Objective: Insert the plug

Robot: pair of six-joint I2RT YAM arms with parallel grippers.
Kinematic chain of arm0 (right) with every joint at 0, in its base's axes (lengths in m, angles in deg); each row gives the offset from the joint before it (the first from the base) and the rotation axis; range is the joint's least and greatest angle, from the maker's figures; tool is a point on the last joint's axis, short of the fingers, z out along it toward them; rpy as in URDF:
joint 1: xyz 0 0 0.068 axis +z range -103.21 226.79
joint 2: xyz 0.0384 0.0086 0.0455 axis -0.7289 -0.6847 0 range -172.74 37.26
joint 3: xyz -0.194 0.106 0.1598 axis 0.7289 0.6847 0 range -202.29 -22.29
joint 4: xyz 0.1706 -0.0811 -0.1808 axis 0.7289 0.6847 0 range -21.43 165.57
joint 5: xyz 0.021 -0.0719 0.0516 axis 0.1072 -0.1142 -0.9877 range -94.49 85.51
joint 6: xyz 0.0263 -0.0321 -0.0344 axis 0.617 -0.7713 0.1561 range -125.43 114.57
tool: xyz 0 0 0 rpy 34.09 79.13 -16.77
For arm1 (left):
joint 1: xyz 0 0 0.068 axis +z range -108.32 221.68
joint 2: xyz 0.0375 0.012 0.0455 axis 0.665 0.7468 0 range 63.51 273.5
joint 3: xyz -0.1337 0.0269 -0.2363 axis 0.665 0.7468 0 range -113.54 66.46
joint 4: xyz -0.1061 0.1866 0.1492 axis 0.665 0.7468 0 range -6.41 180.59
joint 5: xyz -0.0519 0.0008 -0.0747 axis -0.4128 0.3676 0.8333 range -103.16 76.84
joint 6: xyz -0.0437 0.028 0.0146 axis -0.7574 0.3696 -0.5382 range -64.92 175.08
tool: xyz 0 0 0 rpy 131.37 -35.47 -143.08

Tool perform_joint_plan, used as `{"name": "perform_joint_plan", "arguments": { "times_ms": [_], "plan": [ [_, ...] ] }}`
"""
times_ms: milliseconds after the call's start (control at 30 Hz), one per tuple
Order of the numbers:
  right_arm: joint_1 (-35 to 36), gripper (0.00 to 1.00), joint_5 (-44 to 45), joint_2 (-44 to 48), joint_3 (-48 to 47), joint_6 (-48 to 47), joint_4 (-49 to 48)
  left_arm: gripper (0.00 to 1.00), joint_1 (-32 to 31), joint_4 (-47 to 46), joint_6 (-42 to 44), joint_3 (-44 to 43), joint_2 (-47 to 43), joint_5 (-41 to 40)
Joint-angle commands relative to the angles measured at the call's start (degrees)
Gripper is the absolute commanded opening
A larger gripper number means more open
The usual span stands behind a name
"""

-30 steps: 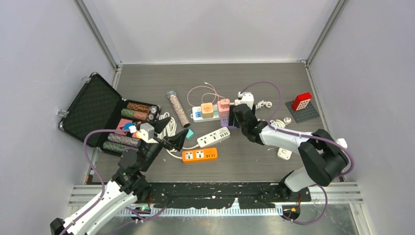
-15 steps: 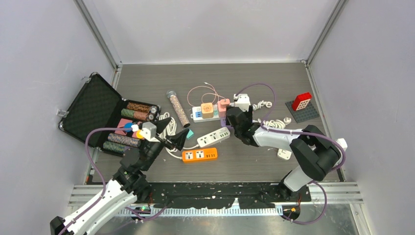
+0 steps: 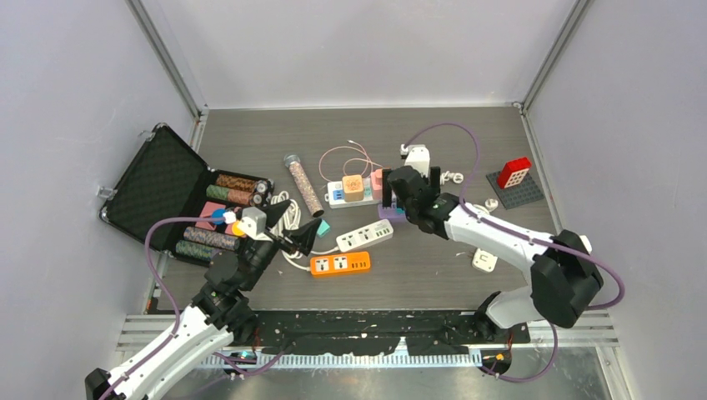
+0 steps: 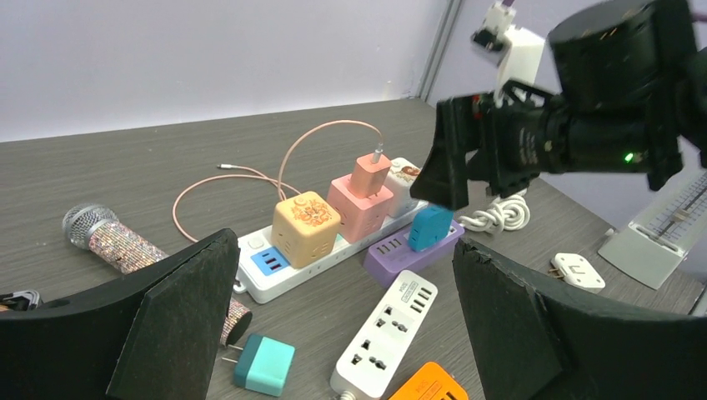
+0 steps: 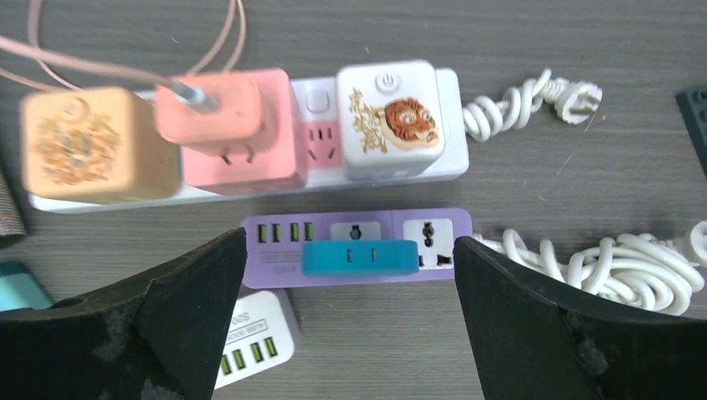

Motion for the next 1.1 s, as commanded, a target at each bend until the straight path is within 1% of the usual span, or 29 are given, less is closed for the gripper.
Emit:
{"name": "perform_joint_plan", "arguments": {
  "times_ms": [0,100,133,233,267,300,333,367,500,600,767,967,1033,1067],
  "plan": [
    [-0.29,0.98,-0.68,3.97,-4.70,1.93,9.04,1.00,0.01,-0.78,-0.54,-2.28,-0.64,-1.94],
    [-2.13,1.00,-0.06,6.25,-4.68,8.49,14.84,1.00,0.01,0.02,-0.89,-2.46,-1.01,-2.46],
    [-2.93,0.97,-0.06,7.66,-4.45,10.33,18.00,1.00,0.01,0.28,-1.18,-2.55,-0.98,-2.57],
    [-9.54,0.91,-1.77,11.22,-1.62,18.75,23.65,1.00,0.01,1.36,-2.11,-2.73,-0.61,-2.65],
    [-12.78,0.89,-2.07,13.21,0.12,21.07,26.31,1.00,0.01,1.48,-2.34,-2.74,-0.44,-2.67],
    [-14.09,0.88,-2.08,15.44,1.11,23.12,28.31,1.00,0.01,1.51,-2.56,-2.61,-0.27,-2.79],
    [-16.33,0.89,-1.71,16.71,3.37,24.24,29.06,1.00,0.01,1.52,-2.75,-2.49,-0.08,-2.88],
    [-17.10,0.89,-1.37,19.19,4.45,26.55,30.36,1.00,0.01,1.63,-2.77,-2.47,0.12,-2.98],
    [-22.03,0.99,-0.45,24.22,10.77,32.89,32.22,1.00,0.01,2.21,-2.78,-2.93,1.02,-3.11],
    [-27.69,1.00,-3.31,24.50,13.87,34.41,32.58,1.00,0.01,2.46,-2.80,-3.09,1.55,-3.18],
    [-34.46,0.98,-6.22,22.55,17.80,34.55,30.80,1.00,0.01,2.77,-2.83,-2.78,1.39,-2.15],
    [-38.37,0.97,-8.63,16.17,19.53,34.64,28.14,1.00,0.01,3.83,-2.30,-3.00,0.51,-2.43],
    [-38.83,0.95,-10.63,14.36,19.97,33.53,26.44,1.00,0.01,4.17,-2.43,-2.94,0.14,-2.57],
    [-38.86,0.92,-11.41,13.53,20.14,32.96,24.74,1.00,0.01,4.32,-2.54,-2.84,-0.11,-2.62]
  ]
}}
